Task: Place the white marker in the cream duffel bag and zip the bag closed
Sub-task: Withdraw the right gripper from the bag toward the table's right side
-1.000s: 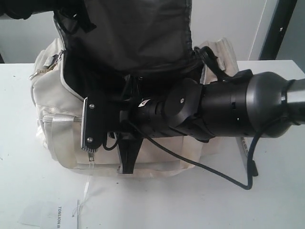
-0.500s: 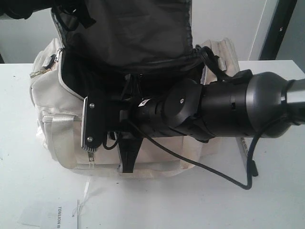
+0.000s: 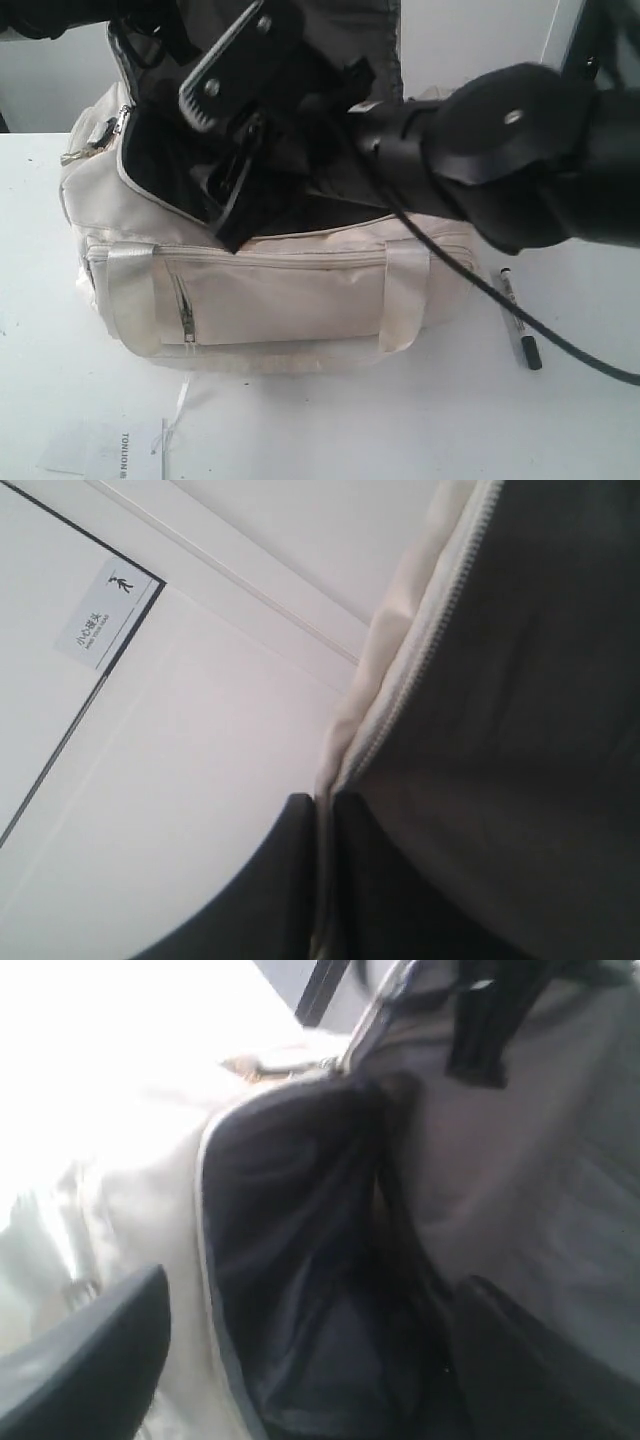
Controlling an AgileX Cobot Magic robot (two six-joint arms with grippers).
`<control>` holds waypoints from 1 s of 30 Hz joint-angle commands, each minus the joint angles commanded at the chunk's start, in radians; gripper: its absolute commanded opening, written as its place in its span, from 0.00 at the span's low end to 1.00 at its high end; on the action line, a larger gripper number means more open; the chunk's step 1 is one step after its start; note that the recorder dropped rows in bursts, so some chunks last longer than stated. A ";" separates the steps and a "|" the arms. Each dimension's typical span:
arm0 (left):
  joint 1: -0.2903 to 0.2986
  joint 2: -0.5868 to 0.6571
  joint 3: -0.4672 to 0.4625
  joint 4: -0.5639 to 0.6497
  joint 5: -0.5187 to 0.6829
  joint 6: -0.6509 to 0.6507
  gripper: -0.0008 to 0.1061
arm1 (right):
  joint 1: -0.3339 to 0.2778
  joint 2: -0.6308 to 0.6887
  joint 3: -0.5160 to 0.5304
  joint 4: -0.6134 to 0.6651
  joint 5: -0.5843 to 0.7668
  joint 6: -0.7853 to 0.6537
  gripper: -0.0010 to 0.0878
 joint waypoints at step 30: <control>0.000 0.000 0.000 0.000 -0.007 -0.004 0.13 | -0.129 -0.209 0.022 -0.899 0.915 0.930 0.01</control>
